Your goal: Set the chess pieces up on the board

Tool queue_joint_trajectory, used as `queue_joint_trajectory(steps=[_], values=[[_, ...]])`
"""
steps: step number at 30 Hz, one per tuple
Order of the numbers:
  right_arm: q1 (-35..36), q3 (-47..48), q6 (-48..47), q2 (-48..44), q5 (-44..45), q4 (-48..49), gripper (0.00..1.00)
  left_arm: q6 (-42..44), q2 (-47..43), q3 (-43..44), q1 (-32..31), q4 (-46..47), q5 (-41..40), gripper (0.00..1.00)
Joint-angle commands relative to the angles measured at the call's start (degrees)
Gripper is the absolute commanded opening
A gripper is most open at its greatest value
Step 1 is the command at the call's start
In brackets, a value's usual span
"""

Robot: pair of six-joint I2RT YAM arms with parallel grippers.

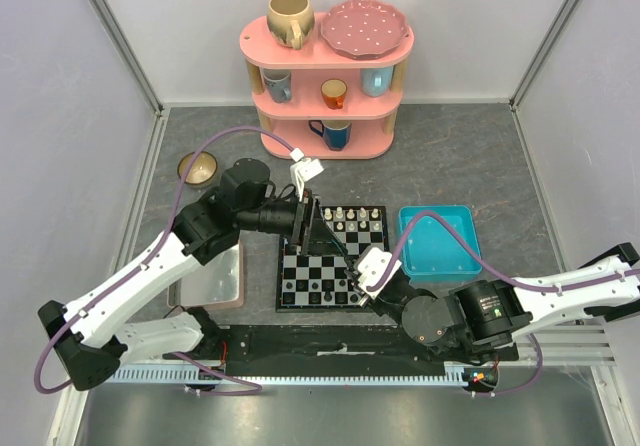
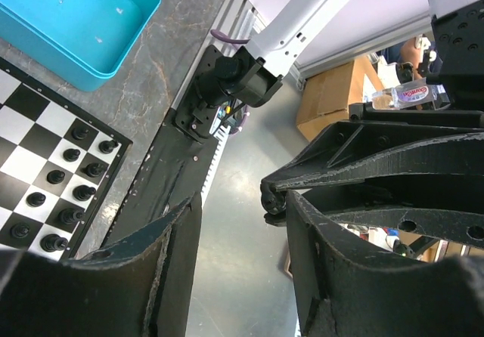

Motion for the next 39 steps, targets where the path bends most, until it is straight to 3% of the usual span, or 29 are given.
queue_joint_trajectory(steps=[1,39], values=[[0.4,0.3,0.0,-0.1,0.8,2.2,0.0,0.8,0.5,1.3,-0.8,1.9,0.0,0.55],[0.5,-0.3,0.0,0.1,1.9,3.3,0.0,-1.4,0.1,2.0,-3.2,4.7,4.1,0.33]])
